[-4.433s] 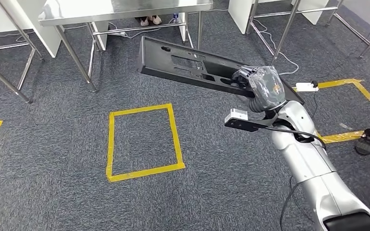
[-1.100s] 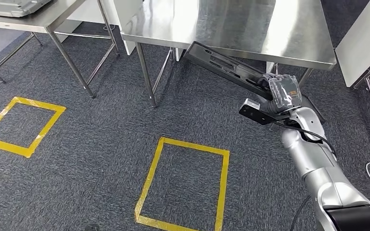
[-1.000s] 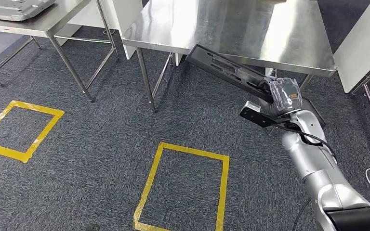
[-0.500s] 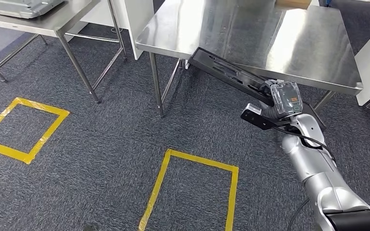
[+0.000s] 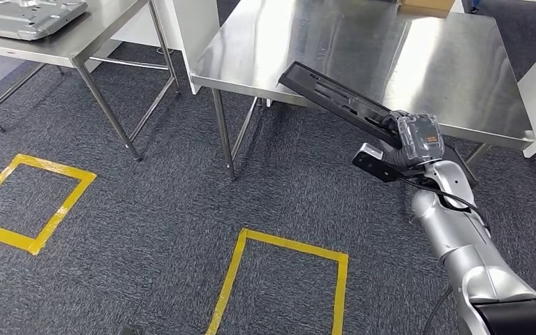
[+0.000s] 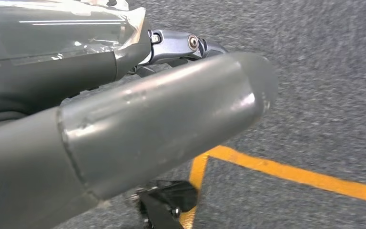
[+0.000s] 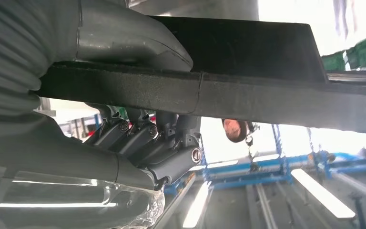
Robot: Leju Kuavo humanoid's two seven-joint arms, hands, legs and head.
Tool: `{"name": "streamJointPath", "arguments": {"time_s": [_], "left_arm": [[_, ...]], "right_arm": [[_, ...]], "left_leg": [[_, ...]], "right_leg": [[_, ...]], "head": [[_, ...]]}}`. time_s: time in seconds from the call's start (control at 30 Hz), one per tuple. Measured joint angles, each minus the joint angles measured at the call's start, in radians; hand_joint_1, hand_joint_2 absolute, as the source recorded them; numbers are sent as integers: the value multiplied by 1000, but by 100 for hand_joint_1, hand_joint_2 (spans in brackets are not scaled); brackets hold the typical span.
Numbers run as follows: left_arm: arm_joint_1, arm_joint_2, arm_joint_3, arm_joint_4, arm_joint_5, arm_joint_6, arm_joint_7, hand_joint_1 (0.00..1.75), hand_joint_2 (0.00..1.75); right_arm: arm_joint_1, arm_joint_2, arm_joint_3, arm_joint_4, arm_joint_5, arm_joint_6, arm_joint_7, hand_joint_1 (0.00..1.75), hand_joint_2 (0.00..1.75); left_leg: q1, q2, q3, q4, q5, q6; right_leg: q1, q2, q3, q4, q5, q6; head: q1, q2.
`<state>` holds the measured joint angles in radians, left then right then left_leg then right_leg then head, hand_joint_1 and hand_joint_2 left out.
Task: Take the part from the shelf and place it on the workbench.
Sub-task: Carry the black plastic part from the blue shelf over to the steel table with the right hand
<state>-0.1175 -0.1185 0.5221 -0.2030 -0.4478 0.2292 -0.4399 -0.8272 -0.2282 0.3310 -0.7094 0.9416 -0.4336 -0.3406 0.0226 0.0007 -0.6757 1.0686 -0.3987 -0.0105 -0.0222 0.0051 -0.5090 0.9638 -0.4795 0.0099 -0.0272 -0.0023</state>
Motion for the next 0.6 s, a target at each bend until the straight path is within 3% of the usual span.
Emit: {"name": "streamJointPath", "arguments": {"time_s": [0.07,0.17,0.2,0.3,0.37,0.4,0.43,0.5,0.57,0.6], "left_arm": [[-1,0,3,1,0,0,0,0,0],[-1,0,4,1,-1,0,-1,0,0],[-1,0,4,0,-1,0,-1,0,0],[-1,0,6,0,-1,0,-1,0,0],[1,-1,7,1,-1,0,-1,0,0],[2,-1,8,1,-1,-1,-1,0,0],[3,-2,8,1,-1,-1,-1,0,0],[4,-3,9,1,-1,-1,-2,0,0],[3,-4,11,1,-1,-3,-3,0,0],[2,-4,12,2,-1,-5,-3,0,0]], "right_arm": [[-12,-2,-7,5,5,-16,12,166,175],[-25,-12,-13,10,20,-34,27,166,175],[-27,-14,-15,12,23,-38,29,166,175],[-28,-19,-21,20,26,-47,31,166,175],[-23,-21,-23,26,27,-48,32,166,175],[-21,-22,-24,29,27,-48,32,166,175],[-20,-23,-25,31,27,-49,32,166,175],[-21,-26,-26,34,28,-50,32,166,175],[-24,-27,-26,38,29,-51,32,166,175],[-26,-28,-26,40,29,-52,33,166,175]], "left_leg": [[-6,1,32,-63,9,13],[-12,-2,49,-72,-11,44],[-13,-4,58,-74,-16,53],[-17,-10,79,-77,-34,71],[-22,-15,98,-77,-51,74],[-25,-18,111,-77,-61,74],[-28,-20,125,-77,-72,74],[-32,-23,153,-77,-96,71],[-35,-24,164,-79,-113,62],[-36,-24,168,-80,-118,57]], "right_leg": [[6,0,11,1,-15,17],[10,-2,10,20,-20,32],[8,-3,-8,52,-24,33],[7,-4,-131,241,-71,27],[9,-4,-200,307,-92,26],[10,-4,-210,287,-78,30],[11,-4,-203,232,-44,36],[15,-5,-171,93,53,39],[24,-7,-150,27,103,23],[28,-7,-147,27,101,11]], "head": [[1,0],[3,0],[3,0],[6,0],[6,0],[6,0],[6,0],[5,0],[5,0],[4,0]]}}
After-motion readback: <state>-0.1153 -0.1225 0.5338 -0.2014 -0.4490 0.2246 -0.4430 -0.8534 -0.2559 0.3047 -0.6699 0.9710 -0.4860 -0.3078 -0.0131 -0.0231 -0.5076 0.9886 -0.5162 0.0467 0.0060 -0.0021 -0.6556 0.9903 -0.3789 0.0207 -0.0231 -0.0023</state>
